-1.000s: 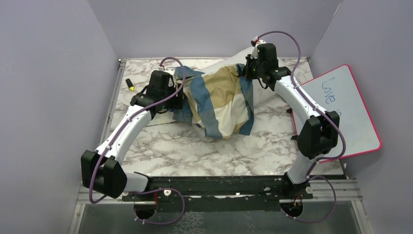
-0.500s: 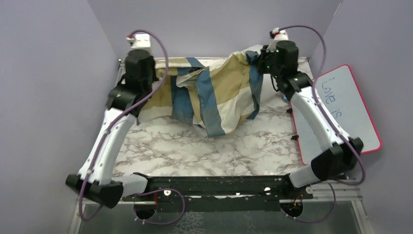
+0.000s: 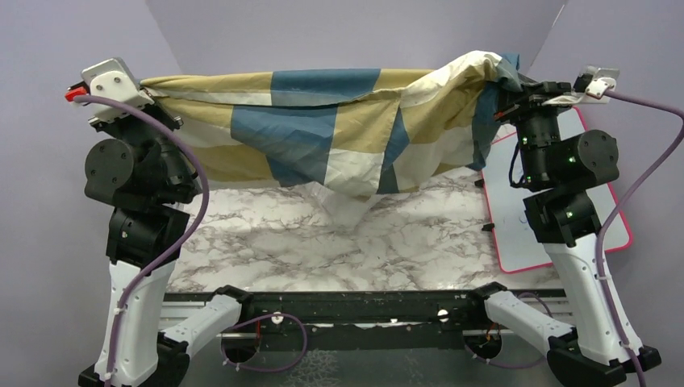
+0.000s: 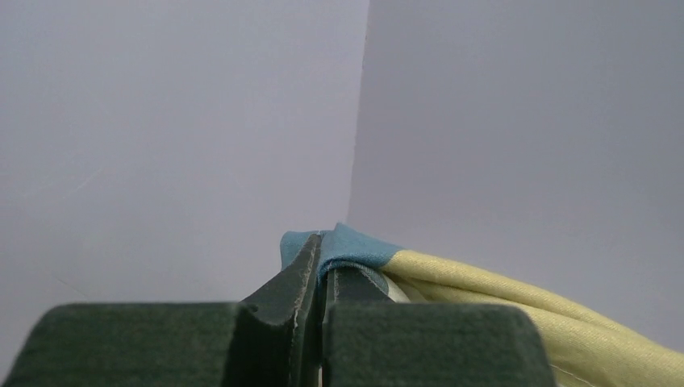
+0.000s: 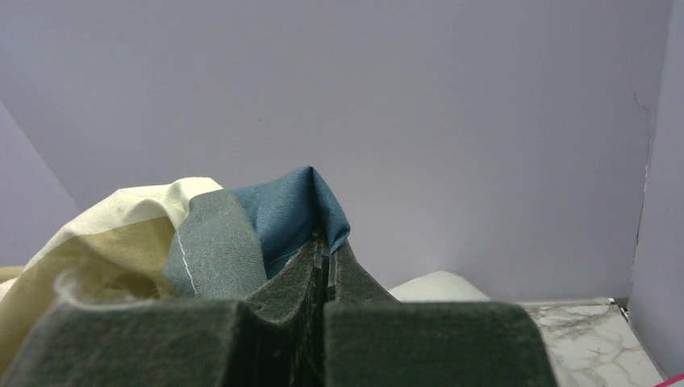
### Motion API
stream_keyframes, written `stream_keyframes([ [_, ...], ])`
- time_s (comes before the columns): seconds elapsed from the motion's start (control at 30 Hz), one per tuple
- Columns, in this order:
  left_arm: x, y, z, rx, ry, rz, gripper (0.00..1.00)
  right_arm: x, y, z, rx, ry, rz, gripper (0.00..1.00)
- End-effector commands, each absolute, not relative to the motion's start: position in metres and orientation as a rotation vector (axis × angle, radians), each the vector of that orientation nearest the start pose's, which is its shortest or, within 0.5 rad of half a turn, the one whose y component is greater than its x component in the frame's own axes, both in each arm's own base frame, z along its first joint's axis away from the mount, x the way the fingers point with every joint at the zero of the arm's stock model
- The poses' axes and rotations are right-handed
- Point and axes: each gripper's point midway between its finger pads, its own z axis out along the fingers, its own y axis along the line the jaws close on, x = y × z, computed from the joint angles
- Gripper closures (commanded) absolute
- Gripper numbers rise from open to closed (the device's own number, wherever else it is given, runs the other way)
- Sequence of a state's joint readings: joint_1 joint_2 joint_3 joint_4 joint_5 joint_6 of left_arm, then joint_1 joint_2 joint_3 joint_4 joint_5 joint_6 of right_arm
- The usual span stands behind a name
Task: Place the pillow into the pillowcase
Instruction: Flatten out the pillowcase at the center of the board.
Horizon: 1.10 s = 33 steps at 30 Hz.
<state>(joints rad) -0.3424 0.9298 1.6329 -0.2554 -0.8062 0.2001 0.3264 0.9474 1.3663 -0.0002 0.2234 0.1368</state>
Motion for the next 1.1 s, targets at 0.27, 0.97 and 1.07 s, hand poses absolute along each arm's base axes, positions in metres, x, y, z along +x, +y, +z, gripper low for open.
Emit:
stream_keyframes([
  [0.27, 0.244, 0.074, 0.537, -0.404, 1.24, 0.575, 1.0, 0.321, 0.113, 0.478, -0.084, 1.43, 0.41, 0.99],
  [0.97, 0.25, 0.108, 0.526, -0.664, 1.192, 0.481, 1.0, 0.248, 0.136, 0.374, -0.177, 1.727, 0.652, 0.99],
  [1.07, 0.22, 0.119, 0.543, -0.702, 1.135, 0.53, 1.0, 0.217, 0.106, 0.387, -0.035, 1.652, 0.608, 0.99],
])
